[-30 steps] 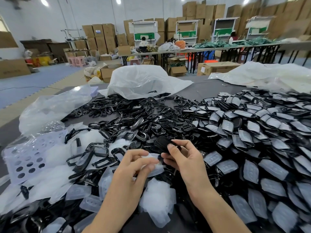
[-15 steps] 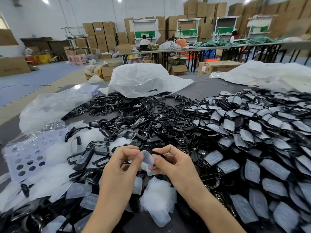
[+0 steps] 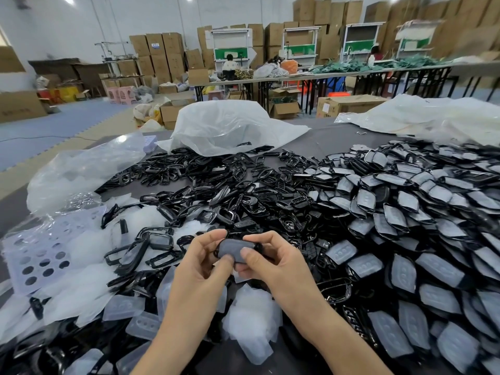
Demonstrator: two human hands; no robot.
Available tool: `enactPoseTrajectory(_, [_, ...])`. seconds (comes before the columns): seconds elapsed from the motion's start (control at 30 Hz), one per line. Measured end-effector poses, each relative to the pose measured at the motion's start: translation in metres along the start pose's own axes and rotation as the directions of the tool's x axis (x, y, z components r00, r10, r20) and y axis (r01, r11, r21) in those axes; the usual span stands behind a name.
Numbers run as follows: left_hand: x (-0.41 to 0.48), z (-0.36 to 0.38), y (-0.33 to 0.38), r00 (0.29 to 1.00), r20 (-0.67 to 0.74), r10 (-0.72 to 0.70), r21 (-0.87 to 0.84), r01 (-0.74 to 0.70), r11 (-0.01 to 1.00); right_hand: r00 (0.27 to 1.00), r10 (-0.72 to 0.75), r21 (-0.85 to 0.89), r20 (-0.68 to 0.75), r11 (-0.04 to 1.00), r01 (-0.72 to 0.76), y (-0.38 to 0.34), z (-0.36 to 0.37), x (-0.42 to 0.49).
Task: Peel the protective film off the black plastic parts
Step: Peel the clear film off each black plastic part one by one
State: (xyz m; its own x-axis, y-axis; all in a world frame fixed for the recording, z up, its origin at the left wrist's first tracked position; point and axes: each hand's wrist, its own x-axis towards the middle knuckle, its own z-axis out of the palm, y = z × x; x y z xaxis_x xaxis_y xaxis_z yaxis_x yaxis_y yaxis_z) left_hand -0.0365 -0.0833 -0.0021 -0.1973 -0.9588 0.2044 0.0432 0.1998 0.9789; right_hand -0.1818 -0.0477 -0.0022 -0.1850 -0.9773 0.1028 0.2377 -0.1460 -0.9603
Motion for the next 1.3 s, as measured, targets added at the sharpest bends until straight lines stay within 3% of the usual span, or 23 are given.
enactPoseTrajectory(0.13, [0.0, 0.0, 0.002, 1.0, 0.02, -0.007, -0.037, 0.008, 0.999, 1.0, 0.005, 0.004, 0.002, 1.0, -0.005, -0.002, -0.003, 0.0])
enactPoseTrajectory(0.5, [-0.006, 0.001, 0.001, 0.988, -0.007, 0.157, 0.293, -0.148, 0.945, 1.0, 0.006, -0.06, -0.002, 0.998, -0.006, -0.001, -0.001, 0.0])
enactPoseTrajectory(0.83, [-0.003, 0.0, 0.004, 0.998, 0.054, 0.045, 0.198, -0.055, 0.979, 1.0, -0.012, -0.064, 0.004, 0.998, 0.012, -0.003, 0.0, -0.001])
enactPoseTrajectory(1.13, [-0.007, 0.002, 0.007, 0.992, 0.024, 0.121, 0.242, -0.123, 0.962, 0.995, 0.093, 0.16, 0.027, 0.982, -0.096, -0.004, 0.0, 0.002])
enactPoseTrajectory(1.3, [-0.008, 0.003, 0.006, 0.989, 0.051, 0.141, 0.235, -0.149, 0.961, 0.991, 0.129, 0.2, 0.045, 0.97, -0.136, -0.005, -0.002, 0.004])
